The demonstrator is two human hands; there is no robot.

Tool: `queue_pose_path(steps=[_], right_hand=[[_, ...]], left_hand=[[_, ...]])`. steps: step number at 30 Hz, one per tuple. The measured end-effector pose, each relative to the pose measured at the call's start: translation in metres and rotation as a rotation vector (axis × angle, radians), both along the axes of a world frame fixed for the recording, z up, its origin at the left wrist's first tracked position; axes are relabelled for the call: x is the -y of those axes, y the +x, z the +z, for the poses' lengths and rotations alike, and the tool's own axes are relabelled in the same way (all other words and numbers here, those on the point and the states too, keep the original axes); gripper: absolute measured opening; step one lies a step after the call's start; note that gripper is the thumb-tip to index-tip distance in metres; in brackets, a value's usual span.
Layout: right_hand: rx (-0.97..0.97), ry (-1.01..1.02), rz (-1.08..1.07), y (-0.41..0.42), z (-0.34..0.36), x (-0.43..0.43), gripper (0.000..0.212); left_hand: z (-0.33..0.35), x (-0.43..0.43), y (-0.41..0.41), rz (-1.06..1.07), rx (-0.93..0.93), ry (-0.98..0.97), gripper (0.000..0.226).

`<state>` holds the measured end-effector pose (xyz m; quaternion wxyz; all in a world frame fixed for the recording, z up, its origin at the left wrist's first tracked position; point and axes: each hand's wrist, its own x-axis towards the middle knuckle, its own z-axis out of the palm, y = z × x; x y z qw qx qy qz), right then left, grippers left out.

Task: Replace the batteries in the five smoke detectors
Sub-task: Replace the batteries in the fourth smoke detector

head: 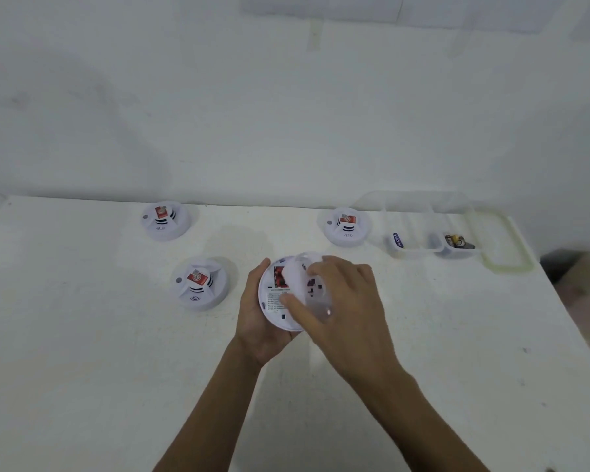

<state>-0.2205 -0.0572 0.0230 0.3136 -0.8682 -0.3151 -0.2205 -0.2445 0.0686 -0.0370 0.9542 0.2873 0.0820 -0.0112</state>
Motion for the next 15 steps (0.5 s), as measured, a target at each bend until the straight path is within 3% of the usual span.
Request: queue_pose_path(steps=[3, 5, 6, 8, 9, 15], right_hand=[[0.144, -0.056, -0.100, -0.004, -0.009, -0.024, 0.053], [0.150, 0.270, 0.121, -0.005, -0.015, -0.034, 0.051], [0.010, 0.413, 0.206, -0.002, -0.019, -0.033, 0.045], [-0.153, 0.098, 0.283, -0.006, -0.014, -0.025, 0.037], [-0.099, 0.001, 0.190, -0.004, -0.015, -0.018, 0.035], [0.104, -0.128, -0.187, -0.007, -0.016, -0.029, 0.061]], left_hand=[[0.002, 0.002, 0.001, 0.040, -0.011, 0.015, 0.057], [0.003, 0.004, 0.001, 0.068, -0.060, 0.032, 0.050], [0.003, 0.004, 0.000, 0.080, -0.091, 0.026, 0.050], [0.005, 0.004, -0.001, 0.087, -0.135, 0.022, 0.056], [0.005, 0.003, -0.001, 0.080, -0.137, 0.021, 0.058], [0.010, 0.005, -0.001, 0.092, -0.111, 0.049, 0.056]])
